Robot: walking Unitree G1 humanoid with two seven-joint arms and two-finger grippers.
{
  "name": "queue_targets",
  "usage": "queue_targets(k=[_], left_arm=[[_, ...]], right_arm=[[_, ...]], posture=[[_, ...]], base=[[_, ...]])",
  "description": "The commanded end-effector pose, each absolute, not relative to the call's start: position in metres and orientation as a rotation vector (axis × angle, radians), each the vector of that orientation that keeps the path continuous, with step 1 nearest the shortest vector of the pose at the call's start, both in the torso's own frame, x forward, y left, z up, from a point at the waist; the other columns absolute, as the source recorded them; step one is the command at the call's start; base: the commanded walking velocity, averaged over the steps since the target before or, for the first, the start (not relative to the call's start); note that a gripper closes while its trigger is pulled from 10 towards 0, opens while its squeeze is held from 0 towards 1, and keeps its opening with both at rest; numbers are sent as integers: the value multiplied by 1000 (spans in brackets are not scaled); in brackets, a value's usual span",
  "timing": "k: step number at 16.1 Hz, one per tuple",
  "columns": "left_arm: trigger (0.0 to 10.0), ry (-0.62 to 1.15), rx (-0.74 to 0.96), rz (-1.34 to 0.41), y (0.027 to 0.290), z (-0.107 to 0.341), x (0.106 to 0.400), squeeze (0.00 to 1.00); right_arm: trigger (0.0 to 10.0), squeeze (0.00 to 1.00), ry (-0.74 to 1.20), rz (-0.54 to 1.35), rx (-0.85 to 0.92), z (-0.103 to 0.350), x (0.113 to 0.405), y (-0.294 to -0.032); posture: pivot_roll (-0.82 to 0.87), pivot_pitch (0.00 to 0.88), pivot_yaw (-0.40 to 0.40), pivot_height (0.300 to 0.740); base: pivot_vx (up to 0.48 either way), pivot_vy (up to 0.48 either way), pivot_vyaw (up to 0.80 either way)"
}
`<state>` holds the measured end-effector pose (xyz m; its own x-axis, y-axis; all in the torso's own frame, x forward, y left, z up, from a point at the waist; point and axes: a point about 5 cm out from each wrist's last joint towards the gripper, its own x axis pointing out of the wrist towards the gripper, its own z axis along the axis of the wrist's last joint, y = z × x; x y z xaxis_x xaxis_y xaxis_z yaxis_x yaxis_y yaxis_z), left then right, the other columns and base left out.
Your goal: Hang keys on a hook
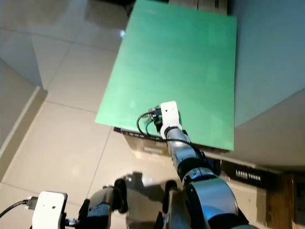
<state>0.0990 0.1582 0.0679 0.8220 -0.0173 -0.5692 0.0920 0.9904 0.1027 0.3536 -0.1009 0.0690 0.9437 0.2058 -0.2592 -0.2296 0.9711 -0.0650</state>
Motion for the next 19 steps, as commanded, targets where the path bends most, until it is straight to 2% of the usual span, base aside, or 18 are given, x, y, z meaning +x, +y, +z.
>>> queue_targets(k=[1, 14, 15, 18, 19], left_arm=[[10000, 639, 128, -51, 156, 67, 91, 0], [10000, 655, 111, -55, 151, 67, 89, 0], [10000, 655, 108, -56, 150, 66, 89, 0], [10000, 653, 107, -56, 149, 65, 90, 0], [10000, 650, 107, -54, 149, 66, 91, 0]], right_arm=[[0, 0, 312, 218, -90, 54, 345, -105], [0, 0, 299, 229, -156, 47, 337, -109], [10000, 0, 303, 225, -163, 46, 337, -110], [10000, 0, 297, 231, -177, 47, 338, -110], [10000, 800, 290, 230, -186, 46, 337, -111]], posture=[[151, 458, 24, 740], [122, 496, 20, 740], [119, 494, 17, 740], [116, 490, 14, 740], [115, 492, 12, 740]], base=[[0, 0, 0], [0, 0, 0], [0, 0, 0], [0, 0, 0], [0, 0, 0]])
